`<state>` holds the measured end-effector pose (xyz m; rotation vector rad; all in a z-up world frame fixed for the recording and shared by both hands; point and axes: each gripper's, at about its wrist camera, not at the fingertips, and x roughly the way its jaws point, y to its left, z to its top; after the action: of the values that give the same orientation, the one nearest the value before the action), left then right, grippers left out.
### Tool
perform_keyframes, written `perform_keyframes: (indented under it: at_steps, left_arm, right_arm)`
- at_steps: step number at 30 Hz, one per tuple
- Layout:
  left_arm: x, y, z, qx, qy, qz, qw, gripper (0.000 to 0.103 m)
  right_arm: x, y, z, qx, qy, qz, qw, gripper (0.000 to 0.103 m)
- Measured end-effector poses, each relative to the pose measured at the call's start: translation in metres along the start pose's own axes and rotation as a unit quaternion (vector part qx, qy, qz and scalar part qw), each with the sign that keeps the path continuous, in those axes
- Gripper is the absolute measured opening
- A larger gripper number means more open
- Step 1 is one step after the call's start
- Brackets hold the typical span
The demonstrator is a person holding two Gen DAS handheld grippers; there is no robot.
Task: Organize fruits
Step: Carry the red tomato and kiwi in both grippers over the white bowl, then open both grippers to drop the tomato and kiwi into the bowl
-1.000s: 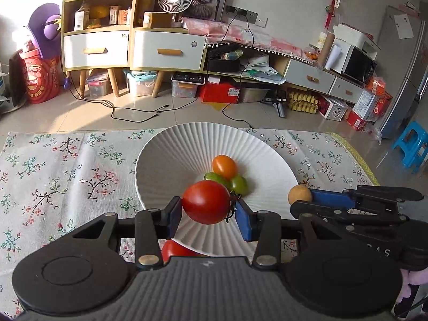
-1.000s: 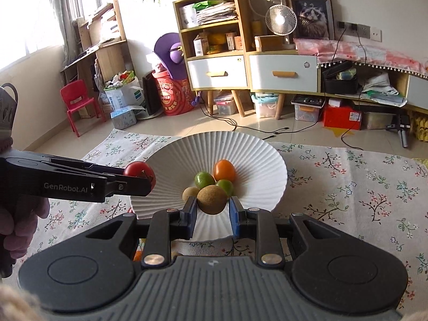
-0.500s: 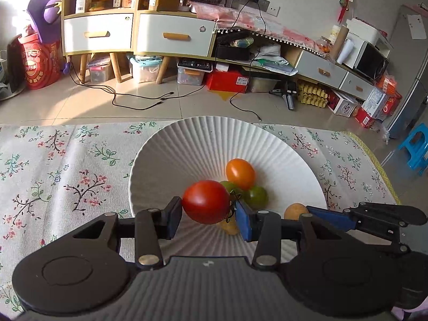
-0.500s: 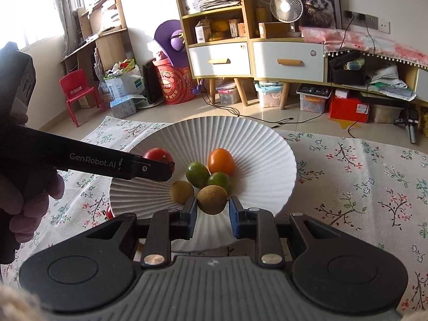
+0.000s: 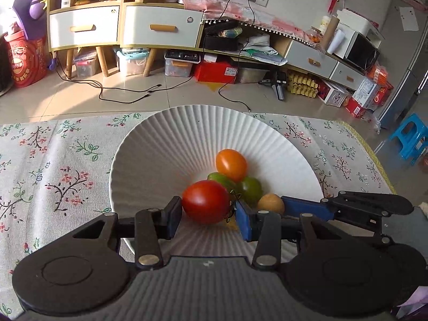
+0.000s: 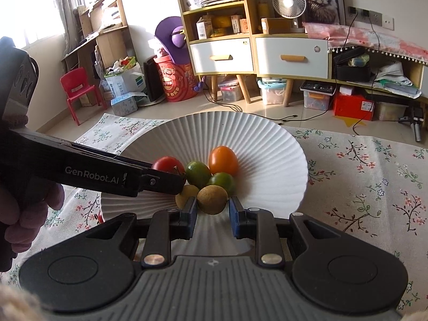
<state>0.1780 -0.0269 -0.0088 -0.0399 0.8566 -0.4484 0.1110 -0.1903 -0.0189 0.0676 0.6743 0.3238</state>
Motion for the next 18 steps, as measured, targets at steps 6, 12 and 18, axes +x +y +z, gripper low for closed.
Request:
perform_keyframes:
  at_steps: [6,12,18]
  left_arm:
    - [-0.001,0.004,0.0,0.002,-0.007,-0.005,1.0,0.039]
    - [-0.005,0.001,0.001,0.01,-0.016,-0.008,0.9998,0.041]
    - [-0.012,-0.002,-0.002,0.022,-0.02,-0.002,0.9996,0.045]
  right_arm:
    - [0.004,0.001,0.001,-0.002,0.002,-0.001,1.0,0.023]
    - [0.003,0.002,0.003,0.0,-0.001,-0.006,1.0,0.027]
    - [-0.005,0.004,0.004,-0.002,-0.006,-0.009,1.0,0.03]
